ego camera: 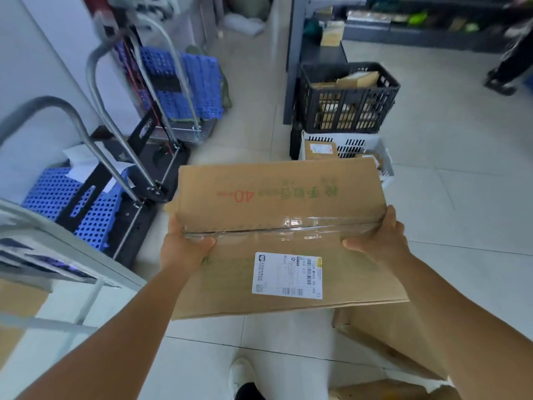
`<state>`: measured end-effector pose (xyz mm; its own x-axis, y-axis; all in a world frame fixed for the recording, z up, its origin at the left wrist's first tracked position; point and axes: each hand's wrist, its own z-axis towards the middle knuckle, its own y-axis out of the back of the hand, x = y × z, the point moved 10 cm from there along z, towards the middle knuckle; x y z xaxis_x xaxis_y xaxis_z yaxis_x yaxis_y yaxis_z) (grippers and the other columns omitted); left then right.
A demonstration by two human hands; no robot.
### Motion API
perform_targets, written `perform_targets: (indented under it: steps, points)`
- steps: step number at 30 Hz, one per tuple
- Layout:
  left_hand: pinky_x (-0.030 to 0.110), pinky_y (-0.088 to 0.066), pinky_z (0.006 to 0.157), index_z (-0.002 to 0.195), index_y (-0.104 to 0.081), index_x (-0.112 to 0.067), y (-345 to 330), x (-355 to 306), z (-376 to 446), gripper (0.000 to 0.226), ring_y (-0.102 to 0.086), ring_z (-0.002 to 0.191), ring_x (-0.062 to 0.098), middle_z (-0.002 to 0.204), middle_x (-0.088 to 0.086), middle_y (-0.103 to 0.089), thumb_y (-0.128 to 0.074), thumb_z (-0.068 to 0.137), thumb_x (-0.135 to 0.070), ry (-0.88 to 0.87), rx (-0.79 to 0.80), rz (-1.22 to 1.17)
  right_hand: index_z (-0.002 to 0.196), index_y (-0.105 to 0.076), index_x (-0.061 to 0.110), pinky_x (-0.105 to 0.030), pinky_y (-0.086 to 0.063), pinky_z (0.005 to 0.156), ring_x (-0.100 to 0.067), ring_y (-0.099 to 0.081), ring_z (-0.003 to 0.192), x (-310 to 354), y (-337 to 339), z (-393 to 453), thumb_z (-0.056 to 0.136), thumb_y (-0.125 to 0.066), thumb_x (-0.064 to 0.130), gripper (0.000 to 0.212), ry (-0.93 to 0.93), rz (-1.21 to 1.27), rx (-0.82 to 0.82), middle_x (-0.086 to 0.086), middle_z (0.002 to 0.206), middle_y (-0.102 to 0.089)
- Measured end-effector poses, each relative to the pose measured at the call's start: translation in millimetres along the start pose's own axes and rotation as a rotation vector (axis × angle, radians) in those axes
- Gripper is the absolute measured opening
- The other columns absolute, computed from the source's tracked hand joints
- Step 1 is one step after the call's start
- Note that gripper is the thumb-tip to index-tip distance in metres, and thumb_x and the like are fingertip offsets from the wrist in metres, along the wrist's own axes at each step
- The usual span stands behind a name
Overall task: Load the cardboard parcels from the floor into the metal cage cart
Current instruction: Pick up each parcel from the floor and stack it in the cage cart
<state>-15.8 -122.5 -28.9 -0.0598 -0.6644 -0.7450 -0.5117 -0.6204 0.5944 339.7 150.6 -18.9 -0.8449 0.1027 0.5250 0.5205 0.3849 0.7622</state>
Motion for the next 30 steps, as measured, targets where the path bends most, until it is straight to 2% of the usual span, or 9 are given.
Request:
perform_targets:
  steps: [2, 4, 6, 10, 16, 18, 23, 30]
  points:
    - [0.032, -0.041, 0.074, 0.139, -0.031, -0.027, 27.1, -4.0, -26.0, 0.076, -0.056, 0.103, 0.027, 0.121, -0.001, -0.055, -0.076, 0.078, -0.023, -0.031, -0.039, -0.015, 0.155, 0.003, 0.027, -0.054, -0.033, 0.111, -0.036, -0.029, 0.138, 10.0, 10.6, -24.1, 0.060, -0.088, 0.040, 0.132, 0.046, 0.026, -0.001, -0.009, 0.152, -0.022]
    - [0.031, -0.039, 0.067, 0.131, -0.034, -0.024, 54.6, -7.6, -53.6, 0.066, -0.054, 0.093, 0.024, 0.114, -0.004, -0.052, -0.075, 0.079, -0.022, -0.056, -0.067, -0.023, 0.155, 0.005, 0.027, -0.054, -0.033, 0.111, -0.036, -0.028, 0.139, 18.1, 21.7, -51.1, 0.062, -0.087, 0.040, 0.131, 0.090, 0.041, 0.004, -0.010, 0.152, -0.021]
    - [0.032, -0.040, 0.068, 0.126, -0.035, -0.024, 83.6, -9.7, -80.4, 0.061, -0.052, 0.089, 0.024, 0.113, -0.003, -0.053, -0.074, 0.079, -0.023, -0.075, -0.105, -0.024, 0.154, 0.008, 0.027, -0.053, -0.031, 0.112, -0.036, -0.026, 0.140, 25.9, 33.5, -79.4, 0.064, -0.086, 0.043, 0.132, 0.132, 0.037, 0.008, -0.010, 0.154, -0.018]
    - [0.035, -0.040, 0.076, 0.134, -0.035, -0.025, 142.3, -14.5, -132.6, 0.068, -0.052, 0.095, 0.026, 0.118, 0.000, -0.055, -0.074, 0.079, -0.023, -0.097, -0.187, -0.070, 0.155, 0.010, 0.025, -0.051, -0.027, 0.114, -0.035, -0.024, 0.142, 48.6, 59.1, -130.9, 0.065, -0.086, 0.044, 0.133, 0.232, 0.054, 0.003, -0.010, 0.157, -0.015]
    - [0.033, -0.043, 0.067, 0.130, -0.037, -0.026, 229.7, -28.5, -191.6, 0.067, -0.056, 0.089, 0.025, 0.113, 0.001, -0.060, -0.074, 0.074, -0.028, -0.106, -0.302, -0.107, 0.155, 0.005, 0.026, -0.049, -0.030, 0.113, -0.036, -0.024, 0.142, 96.2, 86.5, -189.4, 0.064, -0.087, 0.044, 0.130, 0.344, 0.099, 0.014, -0.010, 0.159, -0.014]
    - [0.035, -0.047, 0.070, 0.131, -0.037, -0.028, 258.7, -33.8, -204.8, 0.069, -0.058, 0.091, 0.025, 0.111, 0.000, -0.061, -0.074, 0.072, -0.028, -0.132, -0.343, -0.129, 0.155, 0.005, 0.026, -0.051, -0.030, 0.113, -0.036, -0.024, 0.142, 114.3, 93.2, -208.7, 0.064, -0.087, 0.044, 0.131, 0.379, 0.121, 0.007, -0.009, 0.158, -0.015]
    - [0.032, -0.038, 0.071, 0.128, -0.038, -0.027, 327.8, -47.3, -236.3, 0.062, -0.052, 0.088, 0.023, 0.109, -0.003, -0.058, -0.074, 0.077, -0.024, -0.182, -0.447, -0.158, 0.155, 0.007, 0.029, -0.054, -0.030, 0.113, -0.034, -0.026, 0.142, 162.4, 105.4, -253.7, 0.059, -0.088, 0.051, 0.136, 0.470, 0.162, -0.012, -0.008, 0.157, -0.017]
    - [0.038, -0.048, 0.085, 0.125, -0.042, -0.027, 437.8, -31.7, -272.6, 0.062, -0.060, 0.101, 0.027, 0.116, -0.003, -0.062, -0.077, 0.074, -0.024, -0.274, -0.579, -0.192, 0.154, 0.008, 0.032, -0.055, -0.029, 0.113, -0.035, -0.024, 0.142, 239.1, 94.7, -335.5, 0.062, -0.087, 0.046, 0.133, 0.597, 0.241, 0.013, -0.005, 0.157, -0.014]
